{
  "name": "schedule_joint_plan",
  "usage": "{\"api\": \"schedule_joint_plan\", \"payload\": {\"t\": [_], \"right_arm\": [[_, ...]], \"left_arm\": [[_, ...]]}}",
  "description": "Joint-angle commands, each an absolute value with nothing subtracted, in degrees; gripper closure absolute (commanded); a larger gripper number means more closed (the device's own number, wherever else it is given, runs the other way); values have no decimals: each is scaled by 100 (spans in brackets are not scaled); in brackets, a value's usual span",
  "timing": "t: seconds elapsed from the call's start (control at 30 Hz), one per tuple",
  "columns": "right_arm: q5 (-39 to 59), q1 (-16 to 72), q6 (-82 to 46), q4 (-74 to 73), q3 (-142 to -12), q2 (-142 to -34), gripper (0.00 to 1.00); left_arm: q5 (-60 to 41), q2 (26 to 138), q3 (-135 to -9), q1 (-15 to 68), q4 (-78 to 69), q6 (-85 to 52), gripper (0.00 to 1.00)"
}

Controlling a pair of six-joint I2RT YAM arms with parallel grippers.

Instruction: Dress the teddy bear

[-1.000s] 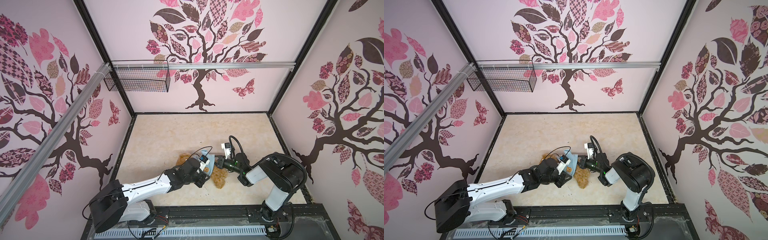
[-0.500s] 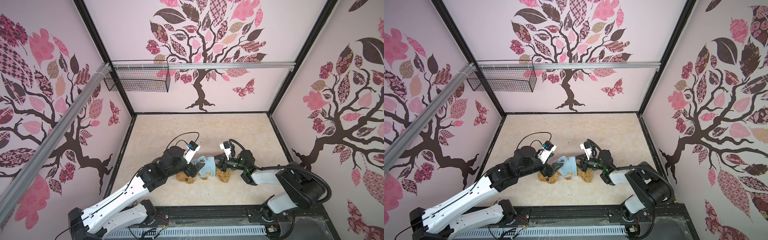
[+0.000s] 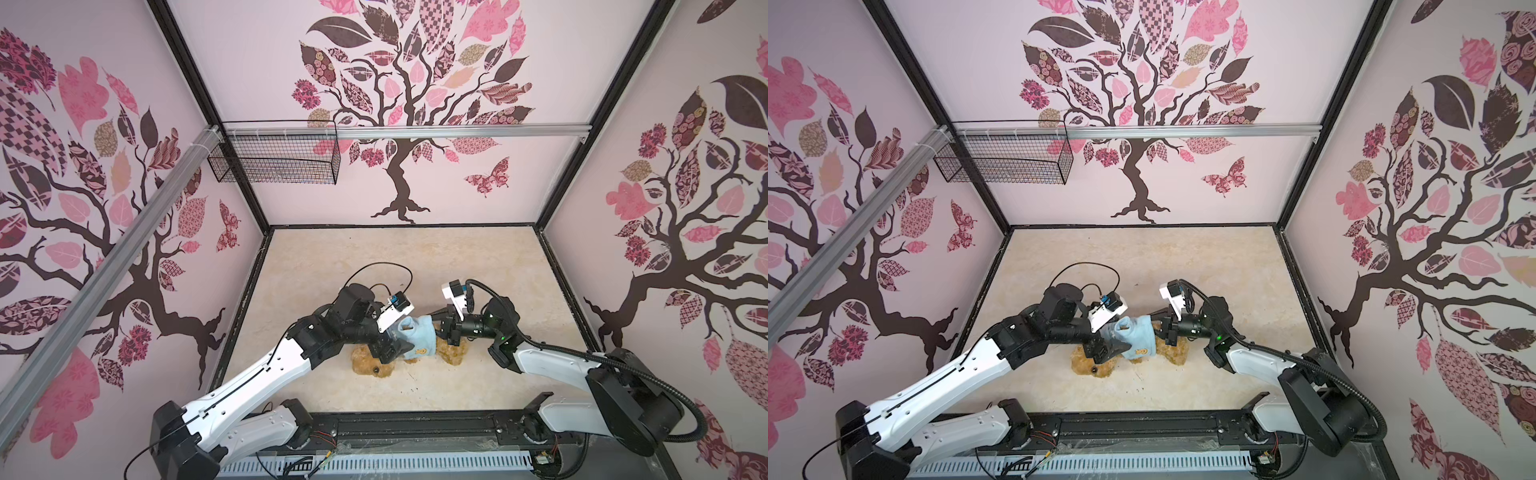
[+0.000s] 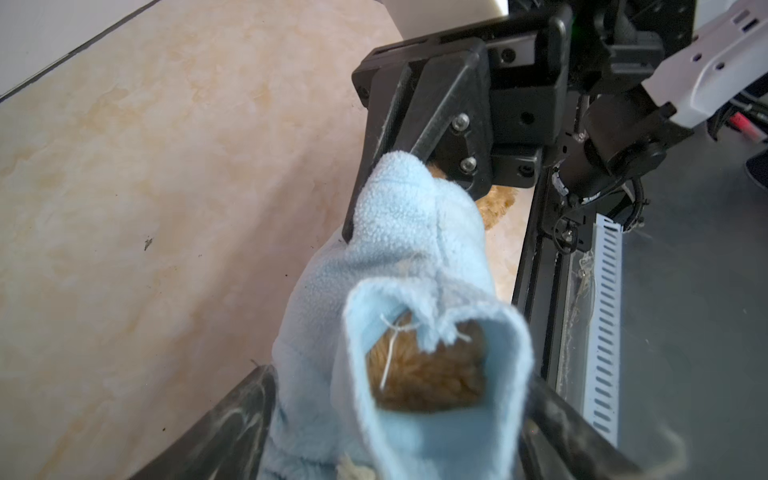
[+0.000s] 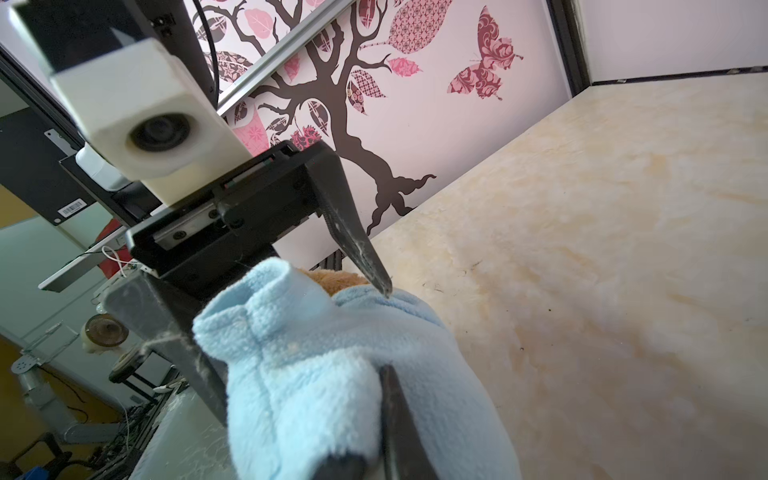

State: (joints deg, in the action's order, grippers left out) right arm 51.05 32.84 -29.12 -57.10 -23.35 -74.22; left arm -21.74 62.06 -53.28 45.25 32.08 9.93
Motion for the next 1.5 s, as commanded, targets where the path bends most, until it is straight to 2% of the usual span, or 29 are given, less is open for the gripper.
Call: {"api": "schedule_joint_plan", "payload": {"t": [0.0, 0.17, 0.27, 0.33, 0.4, 0.53, 0.67, 0.8, 0.9, 1.0, 1.13, 1.23, 1.33, 1.4, 1.47], "right_arm": [[5286, 3375, -2844, -5621, -2654, -7155, 97], [5320, 3376, -2425, -5171, -2649, -6968, 94], [5189, 3375, -1916, -4462, -2723, -6763, 89], [4963, 3378, -1516, -3822, -2770, -6548, 79], [4596, 3377, -1097, -3036, -2829, -6239, 65], [3579, 3379, -482, -1453, -2982, -5519, 42], [2728, 3379, -409, -789, -3022, -4803, 30], [2858, 3383, -513, -791, -3111, -4474, 18], [2953, 3598, -325, -694, -3311, -4586, 12], [2562, 4137, 268, -414, -3554, -4869, 8], [2593, 4229, 434, -560, -3568, -5301, 3], [2783, 4232, 537, -910, -3404, -5569, 3], [3000, 4230, 531, -1225, -3266, -5866, 8], [3084, 4229, 478, -1379, -3198, -6012, 16], [3175, 4230, 412, -1618, -3085, -6056, 30]], "left_arm": [[-2446, 6305, -5675, 4510, 2969, 1056, 21], [-2449, 6362, -5622, 4509, 2953, 967, 47], [-2358, 6340, -5585, 4500, 2979, 976, 62], [-2301, 6286, -5549, 4501, 2947, 960, 70], [-2214, 6215, -5529, 4500, 2938, 977, 83], [-1769, 6053, -5474, 4491, 2980, 1099, 96], [-1558, 5968, -5417, 4491, 2980, 1186, 98], [-1582, 5957, -5319, 4491, 2908, 1250, 98], [-1653, 5994, -5342, 4491, 2886, 1276, 98], [-1828, 6036, -5377, 4491, 2883, 1274, 98], [-2041, 6029, -5380, 4502, 2860, 1272, 97], [-2224, 5970, -5329, 4504, 2780, 1261, 98], [-2366, 5916, -5252, 4500, 2669, 1238, 97], [-2446, 5890, -5208, 4500, 2615, 1229, 97], [-2461, 5867, -5172, 4500, 2594, 1221, 97]]}}
